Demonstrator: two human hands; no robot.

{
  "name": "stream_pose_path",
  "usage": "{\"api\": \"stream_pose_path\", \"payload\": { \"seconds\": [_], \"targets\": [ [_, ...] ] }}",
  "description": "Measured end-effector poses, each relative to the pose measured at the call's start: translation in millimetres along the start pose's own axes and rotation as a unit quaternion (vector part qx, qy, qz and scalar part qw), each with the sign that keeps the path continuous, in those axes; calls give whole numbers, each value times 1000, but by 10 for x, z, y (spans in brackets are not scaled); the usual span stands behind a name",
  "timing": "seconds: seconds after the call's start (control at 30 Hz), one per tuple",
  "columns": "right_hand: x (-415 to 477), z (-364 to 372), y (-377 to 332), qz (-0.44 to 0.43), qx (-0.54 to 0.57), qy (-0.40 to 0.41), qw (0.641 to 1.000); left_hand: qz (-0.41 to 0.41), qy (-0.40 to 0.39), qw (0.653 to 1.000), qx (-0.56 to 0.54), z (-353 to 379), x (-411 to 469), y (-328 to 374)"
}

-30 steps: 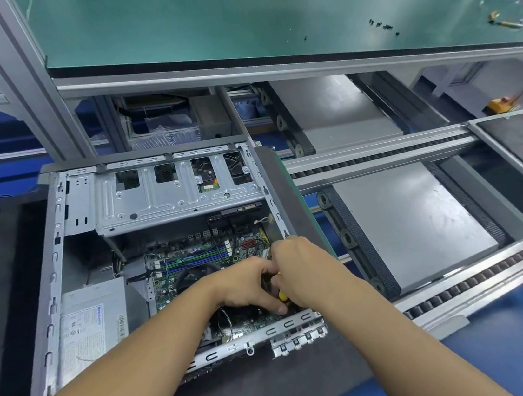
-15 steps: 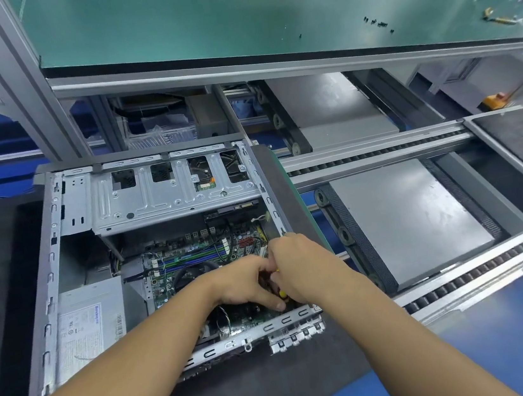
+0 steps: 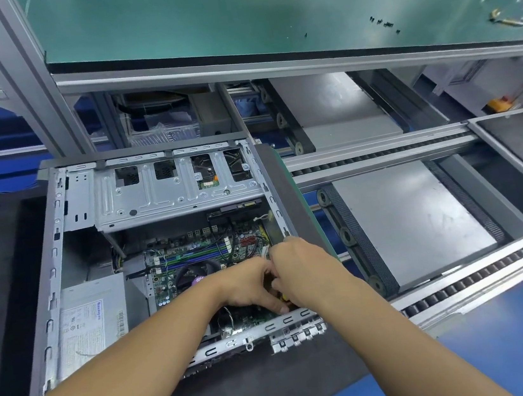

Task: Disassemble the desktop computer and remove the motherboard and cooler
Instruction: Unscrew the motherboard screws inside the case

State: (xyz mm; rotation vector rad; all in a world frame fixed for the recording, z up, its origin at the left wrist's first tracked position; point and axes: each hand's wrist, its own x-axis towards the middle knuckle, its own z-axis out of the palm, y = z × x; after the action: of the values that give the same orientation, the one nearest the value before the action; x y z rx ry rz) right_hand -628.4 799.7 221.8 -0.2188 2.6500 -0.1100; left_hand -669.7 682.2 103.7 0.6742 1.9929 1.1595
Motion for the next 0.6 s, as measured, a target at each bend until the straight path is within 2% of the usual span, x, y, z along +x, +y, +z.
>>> {"api": "stream_pose_path", "payload": {
  "seconds": [0.2,0.4,0.5,0.6],
  "targets": [
    [-34,34,22,-66,-22,-46,996,-11,1,1000,15,28,3,17],
    [-24,56,-30,-13,-13,10,1000,-2,-20,999,26,-26,-52,83],
    [-25,36,-14,-25,-12,30,999,-13,16,999,37,-173,-112,25],
    [-65,-41,13,-43,-7,62,997,-29,57,998,-22,-342,-206,-67]
  ]
}}
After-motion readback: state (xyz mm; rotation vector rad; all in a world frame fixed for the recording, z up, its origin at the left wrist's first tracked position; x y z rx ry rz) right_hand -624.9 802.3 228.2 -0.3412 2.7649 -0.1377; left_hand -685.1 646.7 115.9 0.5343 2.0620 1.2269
